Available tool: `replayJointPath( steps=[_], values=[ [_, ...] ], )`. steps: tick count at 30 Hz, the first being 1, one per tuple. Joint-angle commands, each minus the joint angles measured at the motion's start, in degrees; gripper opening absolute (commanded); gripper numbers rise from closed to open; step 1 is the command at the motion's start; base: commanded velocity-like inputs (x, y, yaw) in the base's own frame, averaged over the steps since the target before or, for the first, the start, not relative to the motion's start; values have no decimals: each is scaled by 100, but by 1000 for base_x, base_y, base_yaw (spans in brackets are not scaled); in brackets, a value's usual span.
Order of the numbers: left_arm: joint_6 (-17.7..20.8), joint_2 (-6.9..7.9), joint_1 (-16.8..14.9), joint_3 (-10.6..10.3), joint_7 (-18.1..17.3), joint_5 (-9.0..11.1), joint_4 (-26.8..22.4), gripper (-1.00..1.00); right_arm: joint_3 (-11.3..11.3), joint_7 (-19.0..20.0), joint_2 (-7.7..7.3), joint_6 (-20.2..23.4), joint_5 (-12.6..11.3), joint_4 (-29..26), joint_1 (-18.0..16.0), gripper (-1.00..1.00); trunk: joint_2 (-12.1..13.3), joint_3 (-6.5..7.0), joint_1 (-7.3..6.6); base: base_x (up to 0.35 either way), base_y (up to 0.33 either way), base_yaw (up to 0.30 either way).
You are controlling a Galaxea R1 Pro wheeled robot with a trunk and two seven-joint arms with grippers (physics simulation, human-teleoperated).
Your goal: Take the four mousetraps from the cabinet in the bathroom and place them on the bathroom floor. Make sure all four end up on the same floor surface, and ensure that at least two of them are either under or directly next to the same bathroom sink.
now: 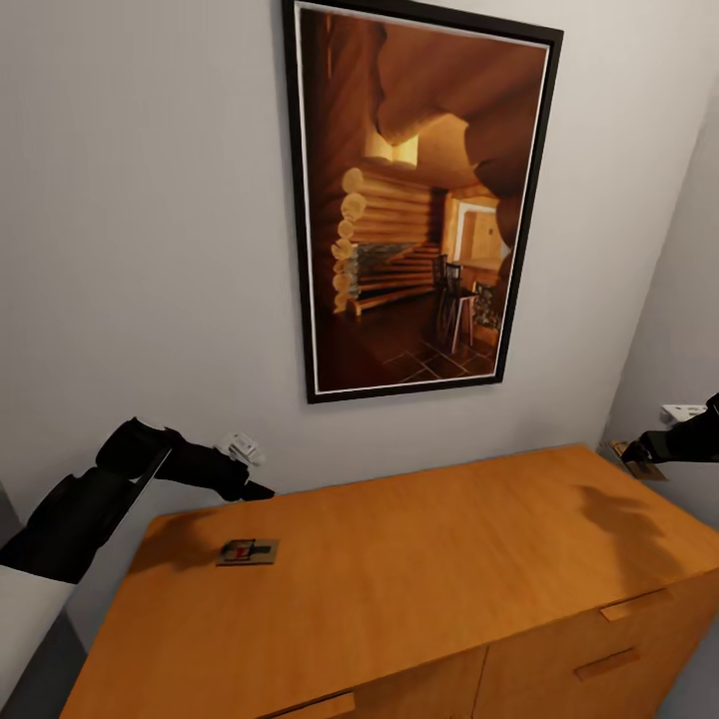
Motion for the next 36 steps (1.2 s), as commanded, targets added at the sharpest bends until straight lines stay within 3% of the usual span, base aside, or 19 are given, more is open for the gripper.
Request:
replayJointPath(
  steps=[1, 16, 25, 36],
  values=[
    [27, 4, -6, -8, -60, -59, -11, 100, -33, 28, 5, 26, 48, -5, -5, -100, -5, -8, 0, 0, 0, -218],
    [21, -12, -6, -34, -69, -57, -85, 100, -23, 26, 24, 18, 48, -6, -5, -100, -5, -8, 0, 0, 0, -237],
    [21, -5, -6, -36, -89, -57, -87, 100, -14, 24, 31, 18, 48, -6, -5, -100, -5, -8, 0, 0, 18, -55],
    [21, -3, -6, -36, -212, -57, -87, 100, -7, 24, 39, 18, 49, -6, -5, -100, -5, -8, 0, 0, 281, -3]
  ],
)
